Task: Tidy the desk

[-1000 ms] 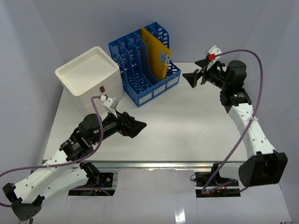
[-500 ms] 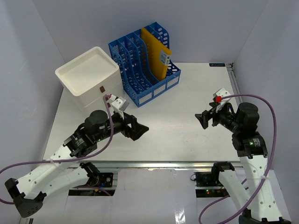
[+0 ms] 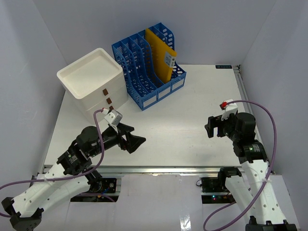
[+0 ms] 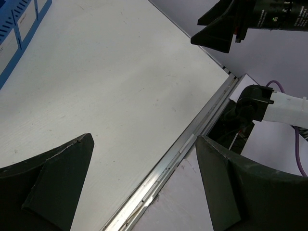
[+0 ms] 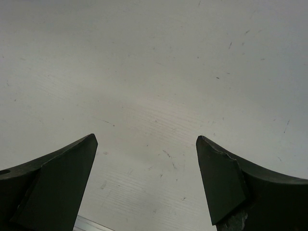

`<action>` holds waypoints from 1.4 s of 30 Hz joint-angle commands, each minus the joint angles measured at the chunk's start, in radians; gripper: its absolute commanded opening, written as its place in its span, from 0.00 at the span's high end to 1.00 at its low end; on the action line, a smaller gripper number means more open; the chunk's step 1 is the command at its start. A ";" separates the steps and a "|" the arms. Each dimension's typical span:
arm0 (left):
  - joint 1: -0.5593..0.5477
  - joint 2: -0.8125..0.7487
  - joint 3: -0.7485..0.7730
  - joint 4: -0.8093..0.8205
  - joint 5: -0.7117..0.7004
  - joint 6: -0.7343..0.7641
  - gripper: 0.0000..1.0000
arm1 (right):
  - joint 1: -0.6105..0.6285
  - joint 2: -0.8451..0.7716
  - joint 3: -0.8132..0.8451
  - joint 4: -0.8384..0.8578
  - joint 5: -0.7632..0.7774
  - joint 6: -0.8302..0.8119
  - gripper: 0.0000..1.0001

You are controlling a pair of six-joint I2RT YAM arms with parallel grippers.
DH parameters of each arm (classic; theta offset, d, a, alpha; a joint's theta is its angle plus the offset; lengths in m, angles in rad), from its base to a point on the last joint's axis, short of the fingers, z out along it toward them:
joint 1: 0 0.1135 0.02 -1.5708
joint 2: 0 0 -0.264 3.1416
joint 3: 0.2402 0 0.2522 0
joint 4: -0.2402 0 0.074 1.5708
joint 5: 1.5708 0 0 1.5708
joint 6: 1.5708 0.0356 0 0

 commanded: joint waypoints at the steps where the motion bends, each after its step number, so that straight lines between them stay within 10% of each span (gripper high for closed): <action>1: 0.002 -0.012 -0.037 0.000 -0.016 -0.001 0.02 | -0.004 -0.044 -0.036 0.092 0.088 0.073 0.10; 42: 0.002 -0.097 -0.112 -0.024 -0.044 -0.034 0.02 | -0.004 -0.114 -0.089 0.115 0.105 0.061 0.10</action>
